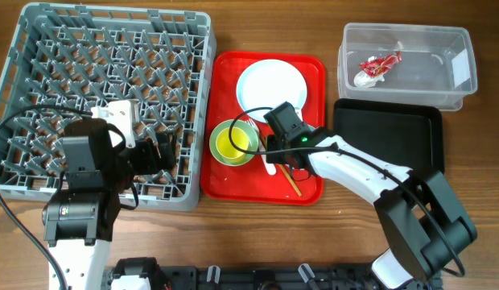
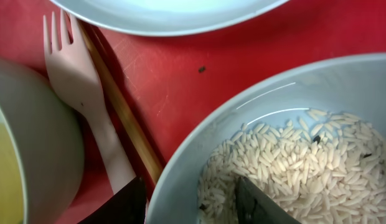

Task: Sort waste into correct bins and load items into the dishwasher rack
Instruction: 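Lift the blue bowl with right gripper toward the black tray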

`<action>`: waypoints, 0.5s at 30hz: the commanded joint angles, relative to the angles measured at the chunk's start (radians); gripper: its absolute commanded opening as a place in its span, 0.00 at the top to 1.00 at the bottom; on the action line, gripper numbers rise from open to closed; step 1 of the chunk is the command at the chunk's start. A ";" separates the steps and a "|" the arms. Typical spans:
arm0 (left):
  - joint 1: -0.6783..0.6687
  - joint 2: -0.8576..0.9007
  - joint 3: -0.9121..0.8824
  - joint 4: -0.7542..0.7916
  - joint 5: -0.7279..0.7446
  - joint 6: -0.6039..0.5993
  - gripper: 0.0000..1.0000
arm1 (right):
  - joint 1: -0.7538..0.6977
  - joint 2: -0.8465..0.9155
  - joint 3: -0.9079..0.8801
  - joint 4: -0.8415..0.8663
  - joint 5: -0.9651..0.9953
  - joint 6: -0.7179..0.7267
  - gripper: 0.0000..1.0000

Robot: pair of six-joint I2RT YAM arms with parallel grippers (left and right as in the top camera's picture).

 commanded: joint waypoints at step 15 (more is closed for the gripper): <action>-0.005 0.004 0.019 0.000 0.002 -0.006 0.00 | 0.006 0.011 0.080 -0.050 0.052 -0.026 0.56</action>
